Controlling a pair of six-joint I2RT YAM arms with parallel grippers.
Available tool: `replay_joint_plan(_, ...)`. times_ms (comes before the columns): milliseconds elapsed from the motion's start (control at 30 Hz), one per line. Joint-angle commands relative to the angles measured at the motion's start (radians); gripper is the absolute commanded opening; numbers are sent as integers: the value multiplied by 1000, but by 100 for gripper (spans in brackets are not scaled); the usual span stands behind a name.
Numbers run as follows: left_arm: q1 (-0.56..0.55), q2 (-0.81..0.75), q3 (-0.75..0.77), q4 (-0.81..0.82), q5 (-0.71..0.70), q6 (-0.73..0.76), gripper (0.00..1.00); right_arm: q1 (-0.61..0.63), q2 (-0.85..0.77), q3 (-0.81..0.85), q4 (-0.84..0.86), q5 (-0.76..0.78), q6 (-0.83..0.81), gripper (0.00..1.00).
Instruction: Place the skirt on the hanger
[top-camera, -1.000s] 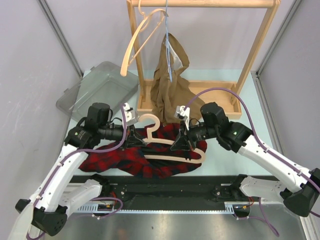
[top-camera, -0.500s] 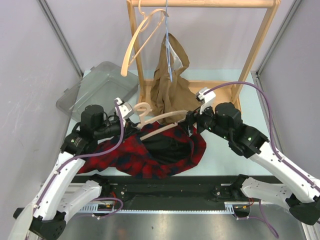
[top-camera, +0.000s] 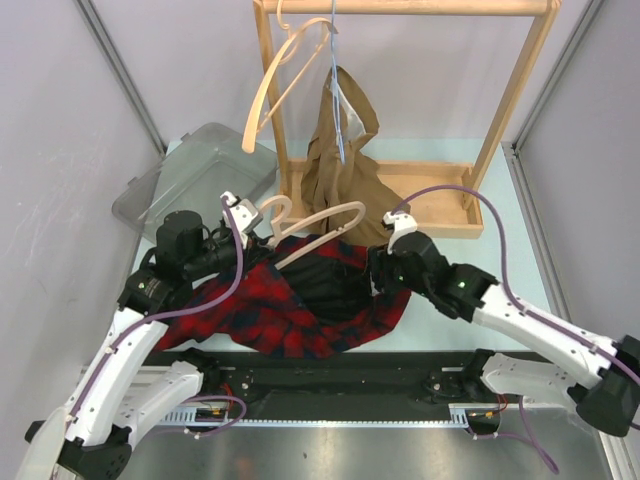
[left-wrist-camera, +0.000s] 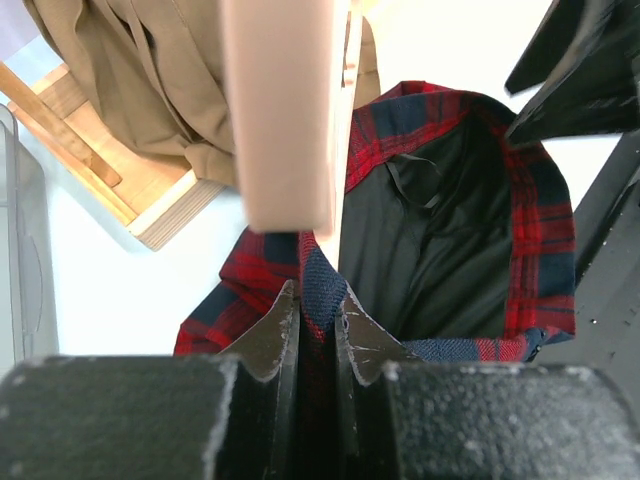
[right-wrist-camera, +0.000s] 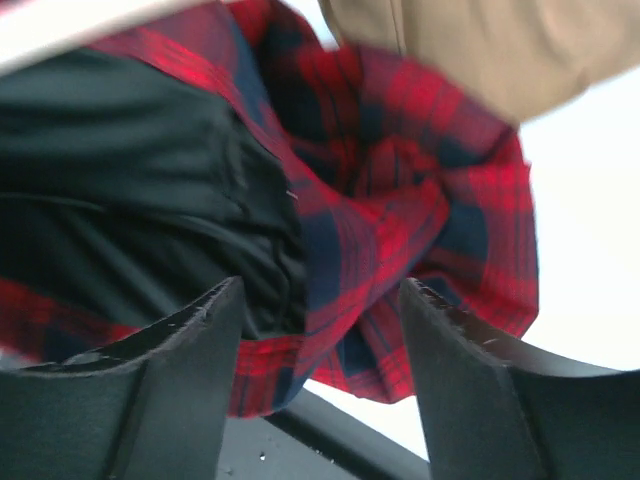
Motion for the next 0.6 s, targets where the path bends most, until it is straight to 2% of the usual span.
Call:
replay_joint_plan(0, 6, -23, 59, 58, -19, -3, 0, 16, 79, -18, 57, 78, 96, 62)
replay_joint_plan(67, 6, -21, 66, 52, -22, 0, 0, 19, 90, -18, 48, 134, 128, 54)
replay_joint_plan(100, 6, -21, 67, 47, -19, 3, 0, 19, 91, -18, 42, 146, 132, 44)
replay_joint_plan(167, 6, -23, 69, 40, -19, 5, 0, 10, 90, -18, 41, 184, 152, 31)
replay_joint_plan(200, 6, -24, 69, 38, -18, 4, 0, 3, 90, -18, 47, 190, 152, 21)
replay_joint_plan(300, 6, -34, 73, 26, -1, 8, 0, -65, 96, -18, 70, 195, 143, 0)
replay_joint_plan(567, 6, -67, 87, -28, 131, 40, 0, -309, 165, 79, 183, 56, 31, 0)
